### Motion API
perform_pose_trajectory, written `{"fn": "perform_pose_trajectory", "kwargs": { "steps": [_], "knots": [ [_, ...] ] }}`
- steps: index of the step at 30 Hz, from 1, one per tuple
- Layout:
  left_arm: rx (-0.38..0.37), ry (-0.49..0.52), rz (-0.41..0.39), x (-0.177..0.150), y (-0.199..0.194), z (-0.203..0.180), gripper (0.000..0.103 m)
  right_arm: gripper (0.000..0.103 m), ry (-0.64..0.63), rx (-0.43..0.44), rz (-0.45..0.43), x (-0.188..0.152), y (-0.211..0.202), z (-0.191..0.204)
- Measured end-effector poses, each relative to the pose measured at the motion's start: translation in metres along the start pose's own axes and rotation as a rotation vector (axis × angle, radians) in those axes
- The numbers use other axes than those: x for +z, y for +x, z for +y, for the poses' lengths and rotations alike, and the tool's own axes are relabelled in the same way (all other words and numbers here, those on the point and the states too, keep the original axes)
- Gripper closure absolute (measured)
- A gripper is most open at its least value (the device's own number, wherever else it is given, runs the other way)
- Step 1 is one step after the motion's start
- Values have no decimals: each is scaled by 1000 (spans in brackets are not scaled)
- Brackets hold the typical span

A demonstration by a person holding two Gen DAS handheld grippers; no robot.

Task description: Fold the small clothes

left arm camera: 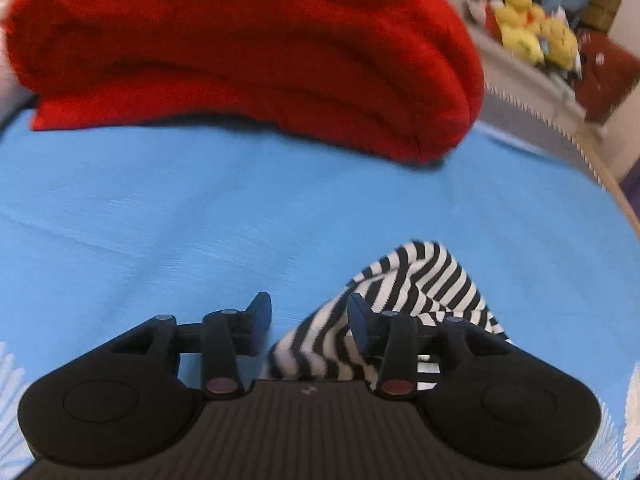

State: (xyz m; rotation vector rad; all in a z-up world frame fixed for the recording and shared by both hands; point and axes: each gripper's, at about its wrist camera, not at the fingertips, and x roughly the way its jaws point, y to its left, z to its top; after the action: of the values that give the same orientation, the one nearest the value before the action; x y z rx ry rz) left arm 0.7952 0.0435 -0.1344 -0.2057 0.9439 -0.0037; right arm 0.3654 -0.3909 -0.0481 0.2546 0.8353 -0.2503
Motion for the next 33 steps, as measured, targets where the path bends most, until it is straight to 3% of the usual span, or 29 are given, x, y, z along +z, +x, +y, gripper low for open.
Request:
{"fn": "perform_pose_trajectory", "kwargs": {
  "steps": [5, 6, 7, 9, 13, 16, 20, 23, 25, 27, 29, 31, 33],
  "knots": [
    [7, 80, 44, 0, 26, -12, 55, 78, 7, 20, 27, -1, 7, 3],
    [-7, 84, 43, 0, 27, -12, 67, 78, 0, 20, 22, -1, 6, 4],
    [-32, 88, 44, -2, 27, -12, 89, 78, 1, 19, 20, 0, 6, 3],
    [-52, 136, 66, -7, 25, -14, 102, 78, 17, 20, 17, 1, 5, 2],
    [-94, 214, 6, -18, -14, -23, 102, 78, 17, 30, 7, 3, -1, 2],
    [-154, 287, -76, -37, -75, -35, 102, 78, 44, 51, -10, 7, -9, 1],
    [-251, 390, -172, -95, -187, -42, 102, 78, 94, 96, -43, 13, -24, 3],
    [-313, 507, -199, -177, -284, -41, 102, 78, 97, 147, -79, 14, -38, 8],
    [-346, 584, -172, -234, -334, -38, 102, 77, 111, 195, -97, 13, -47, 9],
    [-409, 682, -73, -291, -373, -34, 100, 74, 120, 240, -109, 13, -55, 10],
    [-422, 733, 29, -325, -393, -28, 97, 68, 120, 276, -116, 12, -64, 13],
    [-402, 632, 36, -327, -401, -15, 93, 64, 122, 309, -110, 9, -70, 16],
    [-386, 405, 6, -310, -399, 7, 88, 64, 130, 339, -84, 5, -71, 21]
  ]
}}
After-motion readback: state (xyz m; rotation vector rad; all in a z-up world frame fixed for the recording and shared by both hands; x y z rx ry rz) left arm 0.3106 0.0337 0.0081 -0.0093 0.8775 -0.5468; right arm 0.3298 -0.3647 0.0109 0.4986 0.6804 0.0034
